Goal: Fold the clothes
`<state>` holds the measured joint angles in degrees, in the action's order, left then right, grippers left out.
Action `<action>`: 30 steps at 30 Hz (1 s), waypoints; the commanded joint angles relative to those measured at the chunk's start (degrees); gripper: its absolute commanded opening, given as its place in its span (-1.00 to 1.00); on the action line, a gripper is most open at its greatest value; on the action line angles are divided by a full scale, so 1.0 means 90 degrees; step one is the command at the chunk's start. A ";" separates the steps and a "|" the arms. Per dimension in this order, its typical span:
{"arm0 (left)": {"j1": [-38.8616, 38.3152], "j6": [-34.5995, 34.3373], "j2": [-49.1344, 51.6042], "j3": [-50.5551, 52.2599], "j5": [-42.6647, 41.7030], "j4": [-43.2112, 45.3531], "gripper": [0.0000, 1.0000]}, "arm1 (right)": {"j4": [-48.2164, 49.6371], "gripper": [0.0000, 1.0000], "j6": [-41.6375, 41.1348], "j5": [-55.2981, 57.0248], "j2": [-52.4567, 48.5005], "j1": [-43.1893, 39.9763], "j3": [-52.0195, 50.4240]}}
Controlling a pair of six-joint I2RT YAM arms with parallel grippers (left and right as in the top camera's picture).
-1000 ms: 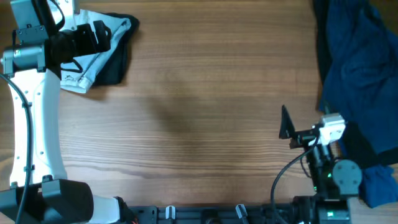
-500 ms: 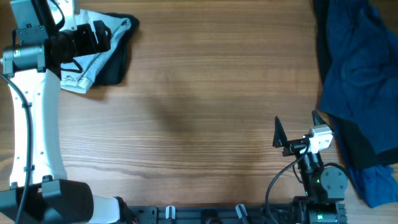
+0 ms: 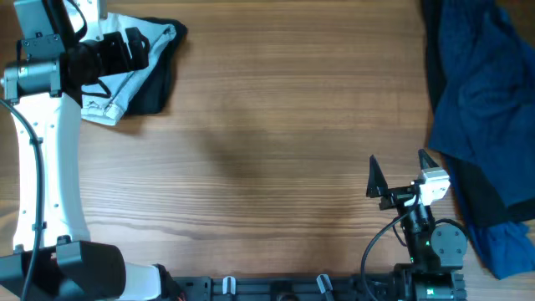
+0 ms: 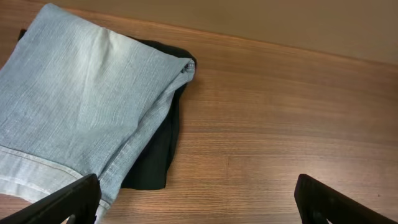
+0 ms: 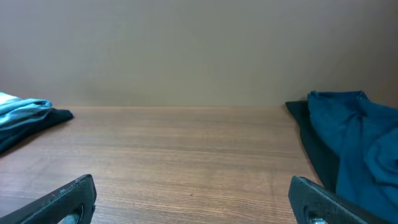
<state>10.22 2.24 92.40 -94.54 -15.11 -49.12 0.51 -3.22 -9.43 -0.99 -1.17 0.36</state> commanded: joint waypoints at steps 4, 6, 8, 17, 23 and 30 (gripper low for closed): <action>-0.0012 0.0029 -0.0328 0.0005 0.0143 -0.0255 1.00 | 0.0036 0.99 -0.0095 -0.0126 0.0087 0.0044 -0.0007; -0.0034 0.0034 -0.0750 0.0005 0.0165 -0.0673 0.99 | 0.0036 0.99 -0.0097 -0.0126 0.0087 0.0044 -0.0007; -0.0185 0.0044 -0.1205 0.0160 0.0168 -0.0736 0.99 | 0.0036 0.99 -0.0092 -0.0126 0.0087 0.0044 -0.0007; -0.1042 0.0338 -0.5348 0.5894 -0.0187 0.4612 0.99 | 0.0036 0.99 -0.0095 -0.0126 0.0080 0.0044 -0.0007; -0.1042 0.0340 -0.8051 0.8675 -0.0172 0.5608 0.99 | 0.0036 0.99 -0.0095 -0.0126 0.0080 0.0044 -0.0007; -0.0957 -0.0019 -1.0261 1.0210 -0.0221 0.5615 0.99 | 0.0036 0.99 -0.0095 -0.0126 0.0080 0.0044 -0.0007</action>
<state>1.50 3.44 4.29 -6.59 -16.51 1.28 0.60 -3.22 -9.65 -0.80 -1.06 0.36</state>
